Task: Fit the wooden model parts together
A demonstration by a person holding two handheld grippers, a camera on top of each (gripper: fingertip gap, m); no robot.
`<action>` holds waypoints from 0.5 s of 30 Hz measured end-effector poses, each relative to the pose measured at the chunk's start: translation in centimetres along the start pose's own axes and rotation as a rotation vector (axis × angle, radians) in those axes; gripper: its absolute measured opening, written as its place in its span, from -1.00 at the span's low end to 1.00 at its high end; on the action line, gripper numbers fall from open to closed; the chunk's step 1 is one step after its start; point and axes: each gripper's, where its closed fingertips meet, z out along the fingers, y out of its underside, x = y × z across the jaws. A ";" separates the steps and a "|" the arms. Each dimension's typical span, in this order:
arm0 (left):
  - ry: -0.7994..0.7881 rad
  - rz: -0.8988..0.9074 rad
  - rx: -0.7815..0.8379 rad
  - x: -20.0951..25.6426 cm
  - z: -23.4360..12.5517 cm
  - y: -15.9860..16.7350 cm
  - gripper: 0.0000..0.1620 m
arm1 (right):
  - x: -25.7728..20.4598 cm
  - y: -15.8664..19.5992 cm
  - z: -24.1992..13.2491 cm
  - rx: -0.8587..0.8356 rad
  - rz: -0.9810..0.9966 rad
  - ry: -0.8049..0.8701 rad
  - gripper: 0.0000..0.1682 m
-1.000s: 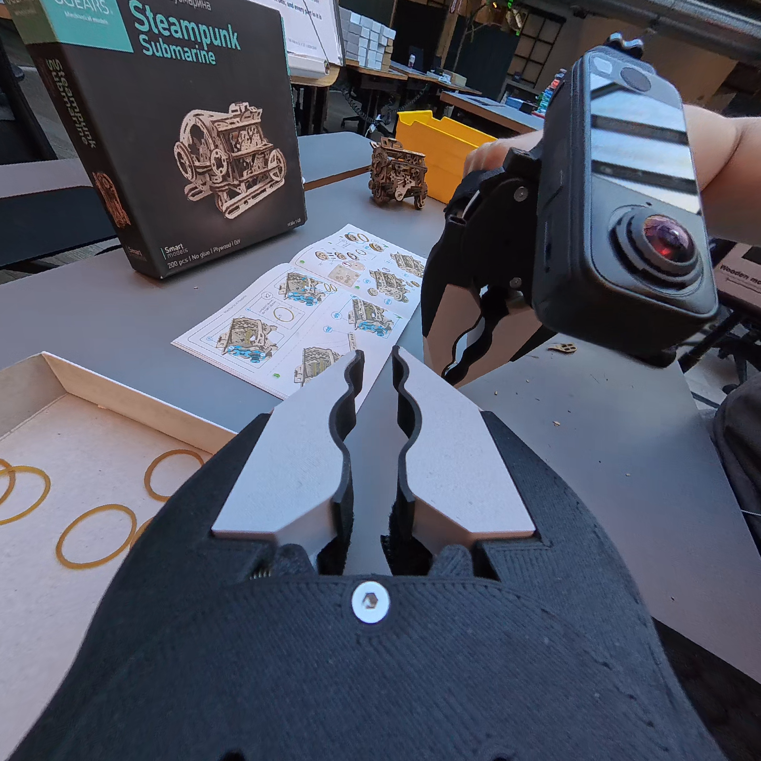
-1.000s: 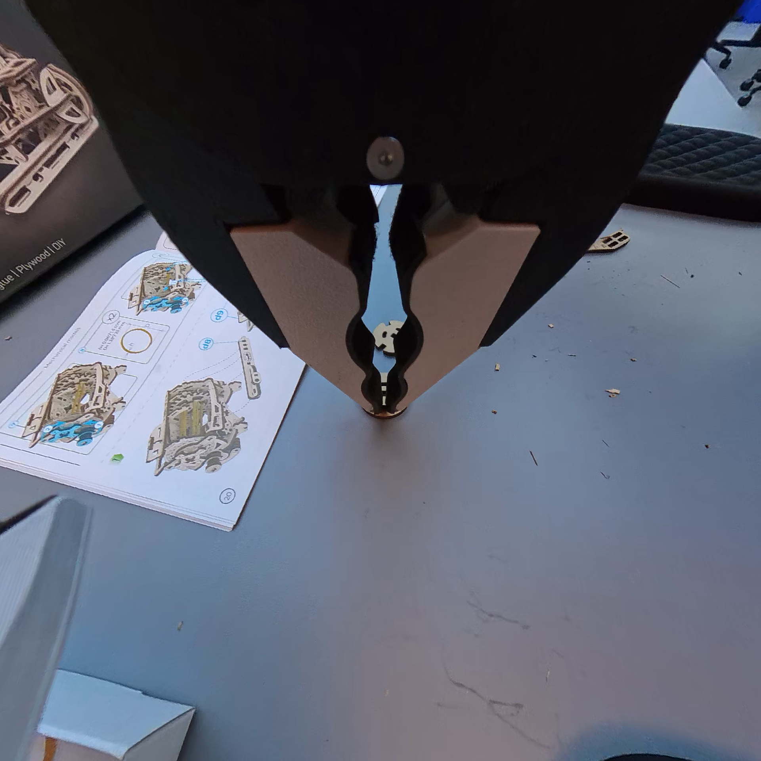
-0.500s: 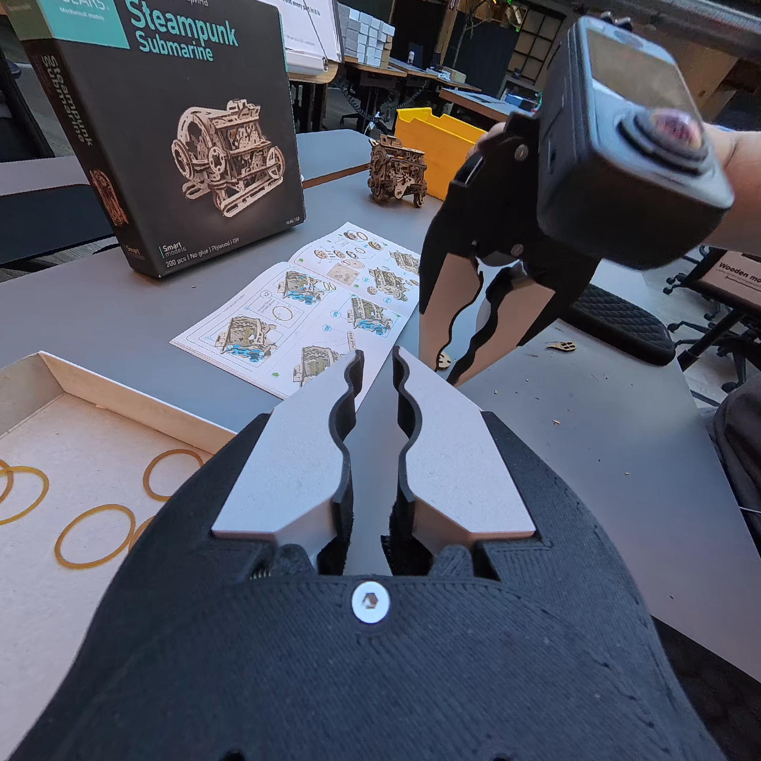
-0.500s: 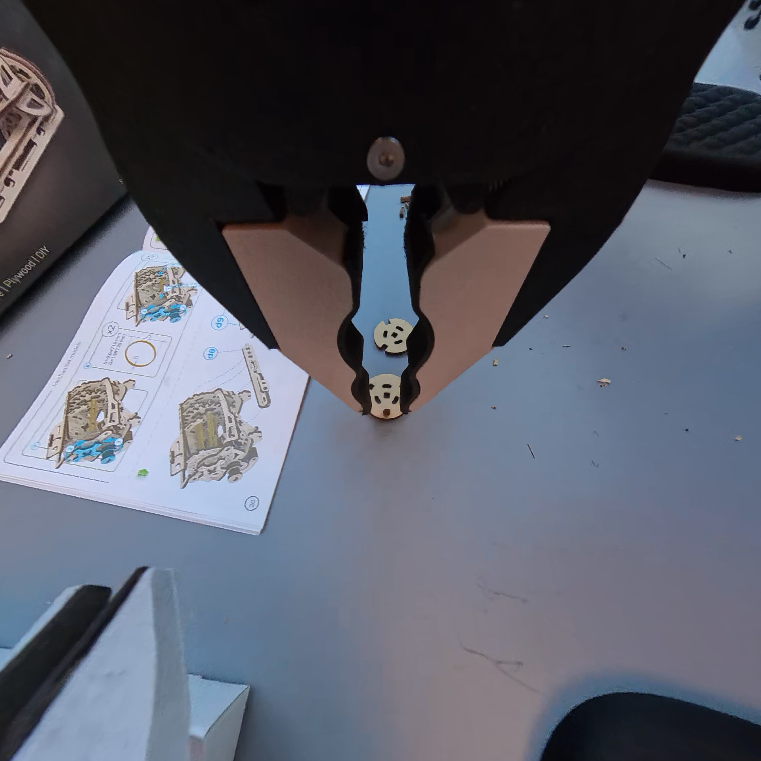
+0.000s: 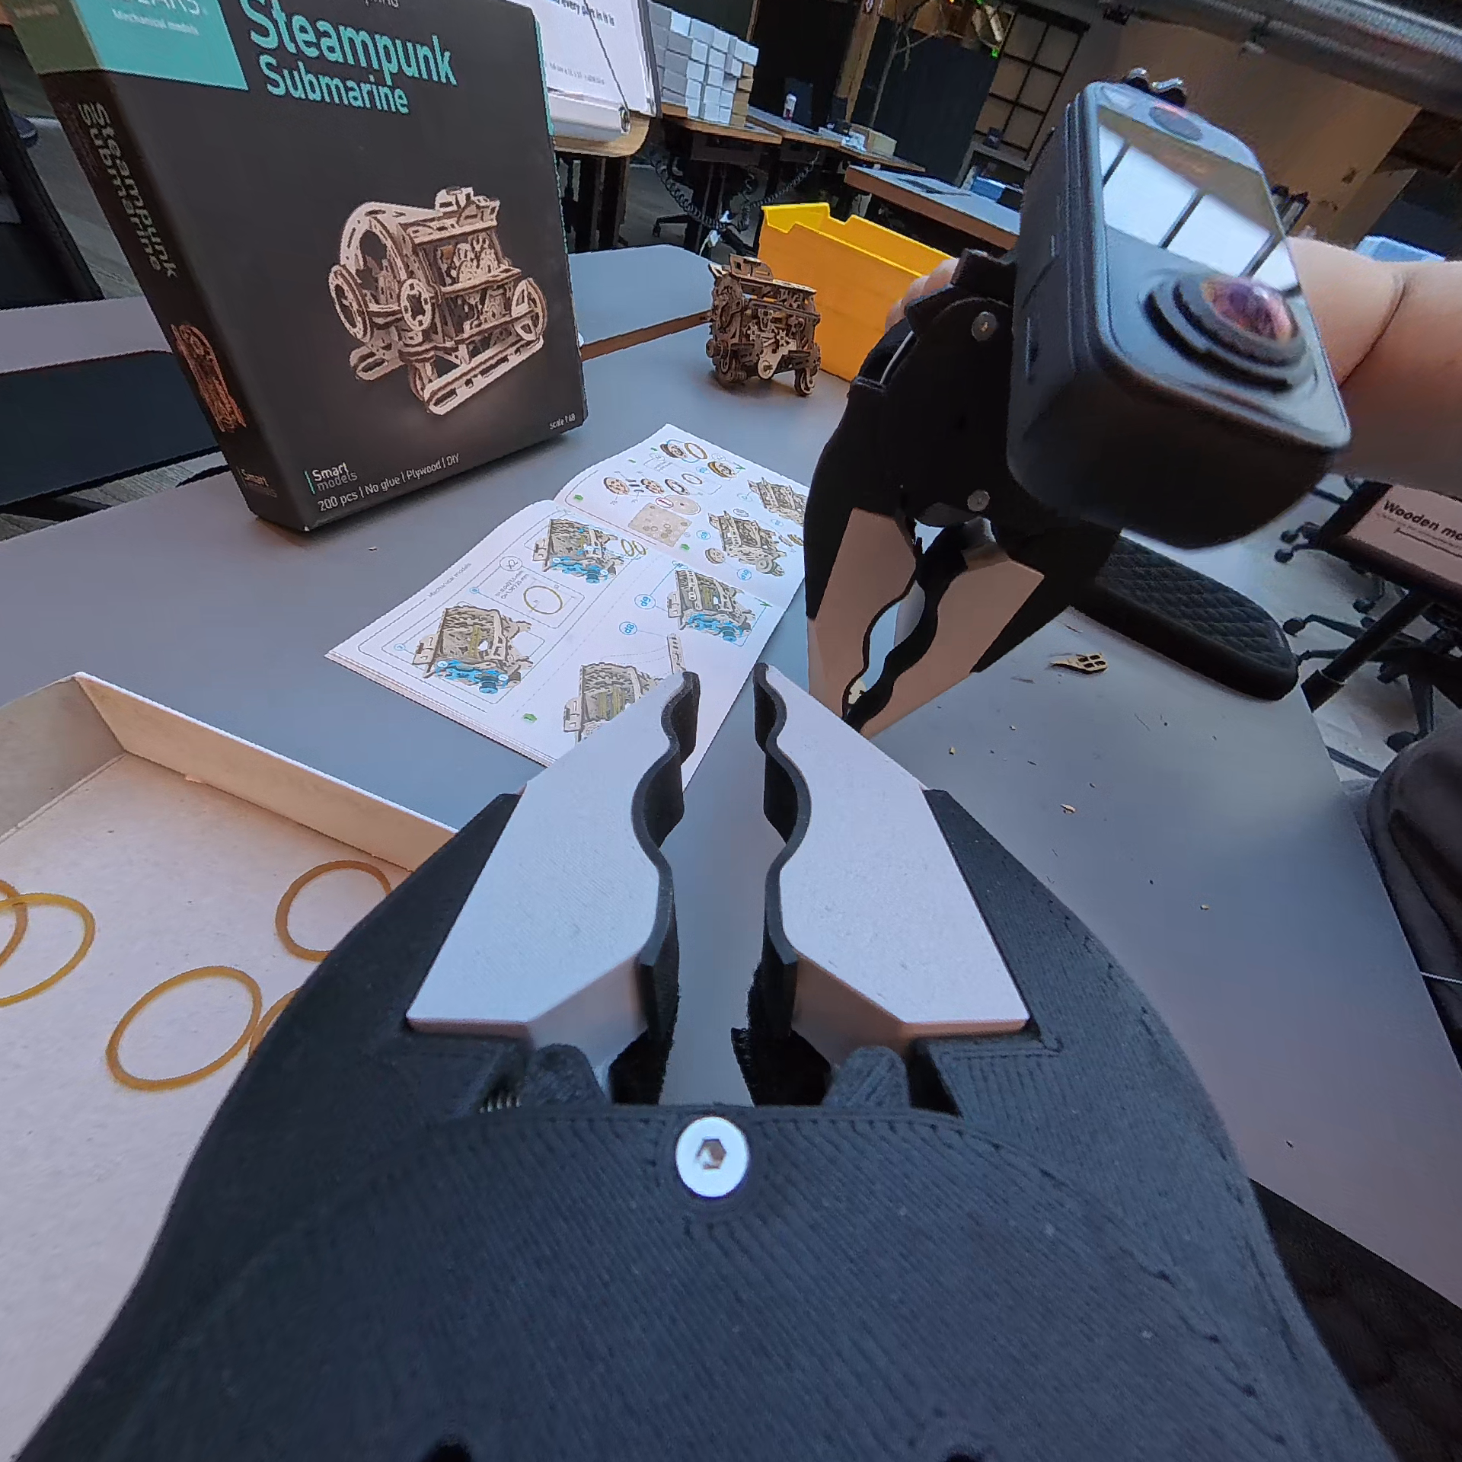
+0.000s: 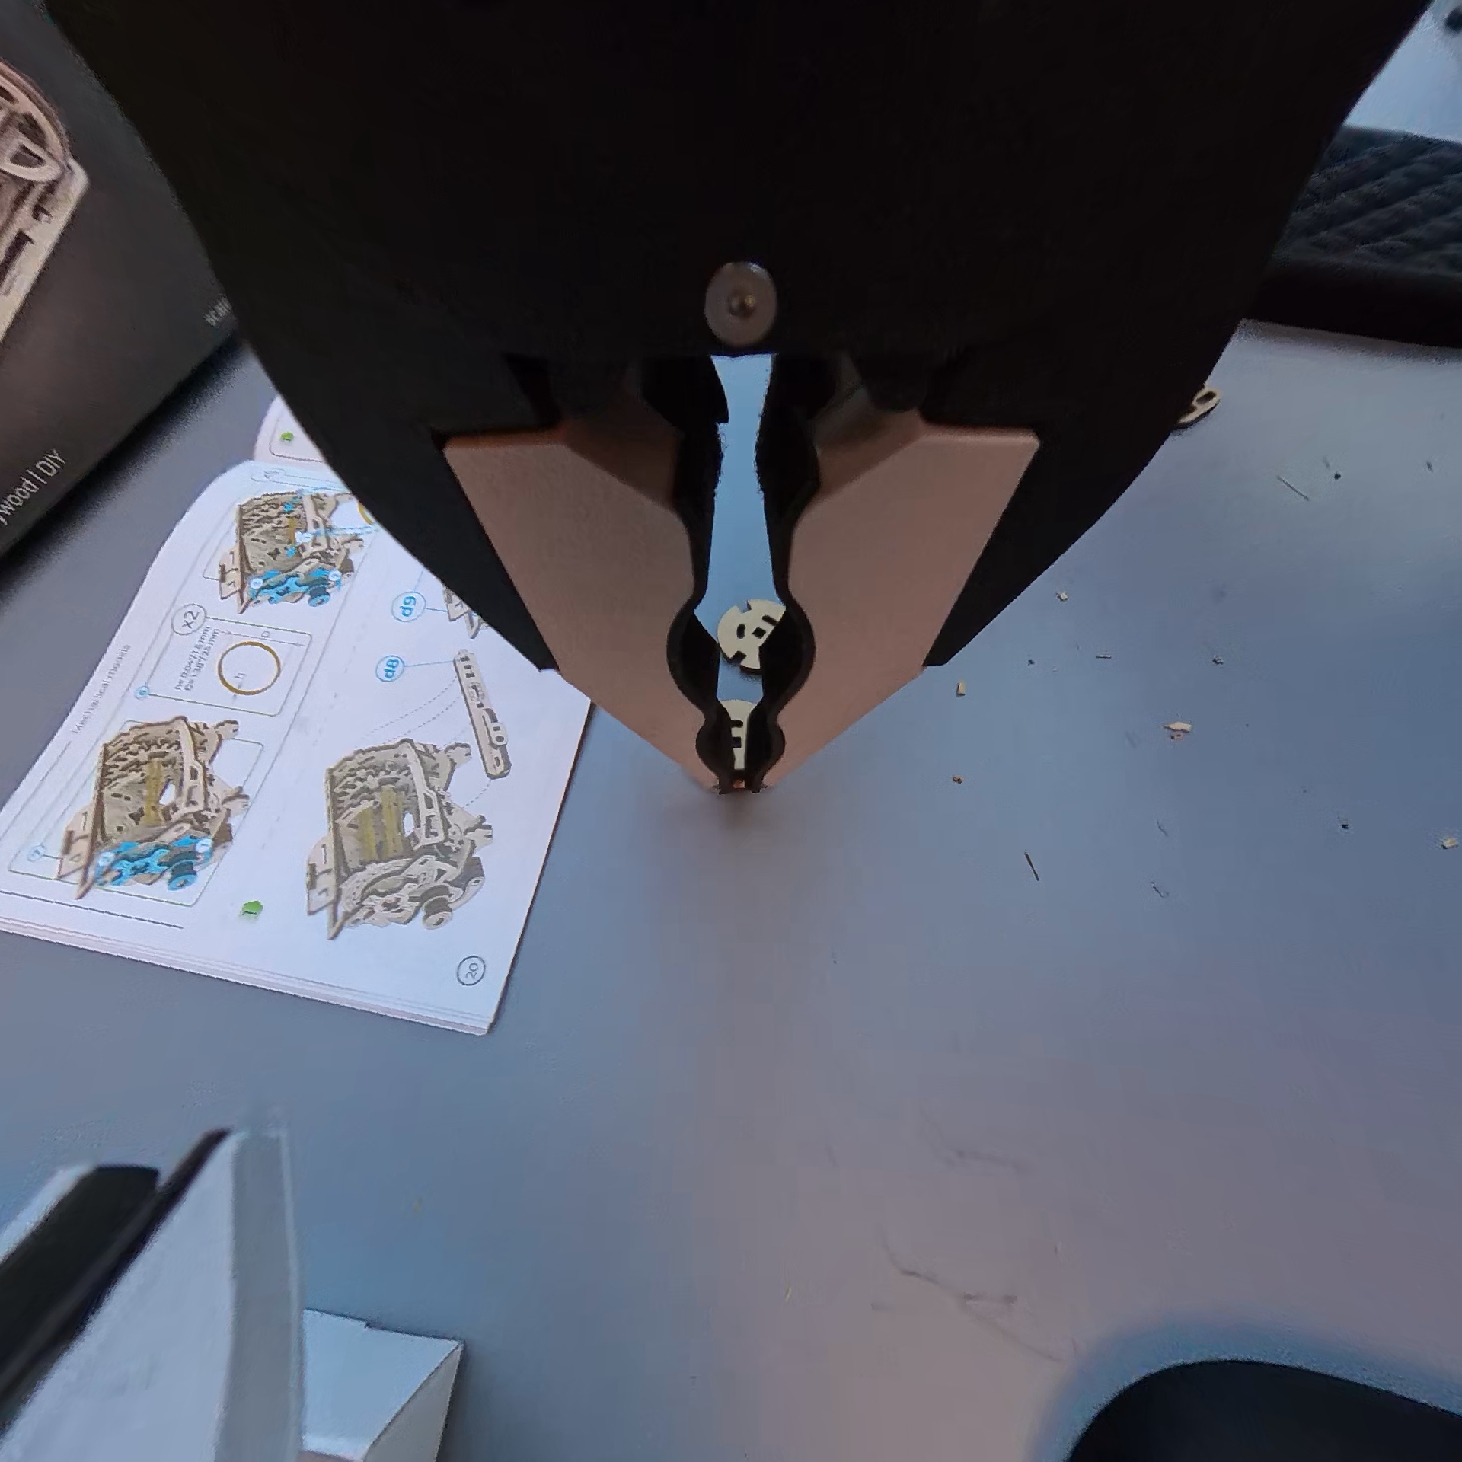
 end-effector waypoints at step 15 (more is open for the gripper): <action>-0.002 -0.008 -0.007 -0.2 0.1 0.3 -0.85 | -0.2 1.3 -0.4 0.427 0.127 -0.070 -0.98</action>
